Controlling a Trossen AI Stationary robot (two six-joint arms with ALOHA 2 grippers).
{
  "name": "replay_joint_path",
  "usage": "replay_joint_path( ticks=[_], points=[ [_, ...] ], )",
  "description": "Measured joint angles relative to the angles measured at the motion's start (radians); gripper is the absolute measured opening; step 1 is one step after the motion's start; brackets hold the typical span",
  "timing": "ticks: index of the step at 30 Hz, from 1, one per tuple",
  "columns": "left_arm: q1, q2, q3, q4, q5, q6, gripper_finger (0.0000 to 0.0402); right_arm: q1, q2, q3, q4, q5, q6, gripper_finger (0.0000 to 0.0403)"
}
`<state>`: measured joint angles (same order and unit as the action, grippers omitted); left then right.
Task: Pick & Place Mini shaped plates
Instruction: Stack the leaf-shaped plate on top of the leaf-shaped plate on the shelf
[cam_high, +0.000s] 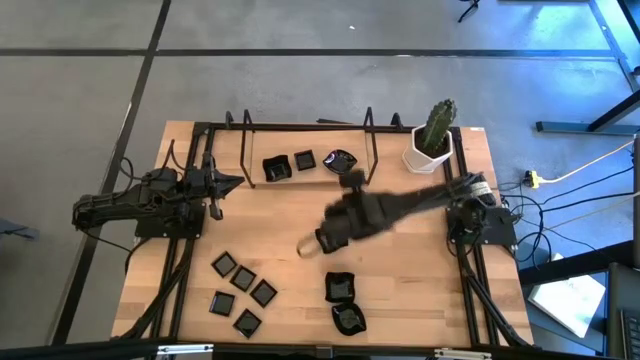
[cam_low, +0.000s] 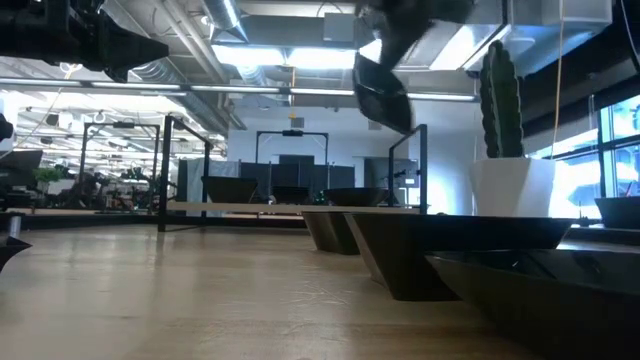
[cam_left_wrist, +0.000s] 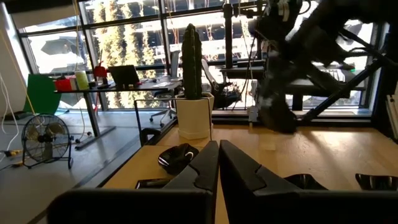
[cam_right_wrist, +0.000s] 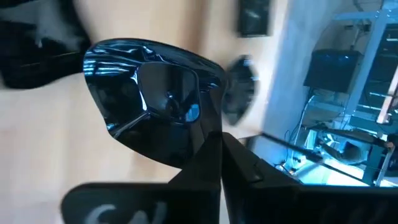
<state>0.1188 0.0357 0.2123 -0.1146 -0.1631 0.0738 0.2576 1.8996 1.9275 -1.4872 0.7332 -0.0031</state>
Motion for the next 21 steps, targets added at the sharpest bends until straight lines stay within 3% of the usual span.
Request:
replay_joint_path(
  ticks=[5,11,21],
  points=[
    [0.0,0.0,0.0,0.0,0.0,0.0,0.0012,-0.145,0.0,0.117,0.02,-0.004,-0.146,0.0],
    [0.0,0.0,0.0,0.0,-0.001,0.036,0.0009,-0.28,0.0,0.194,0.027,-0.111,-0.226,0.0],
    [0.0,0.0,0.0,0.0,-0.001,0.019,0.0009,-0.376,0.0,0.195,0.063,-0.224,-0.334,0.0]
  ],
)
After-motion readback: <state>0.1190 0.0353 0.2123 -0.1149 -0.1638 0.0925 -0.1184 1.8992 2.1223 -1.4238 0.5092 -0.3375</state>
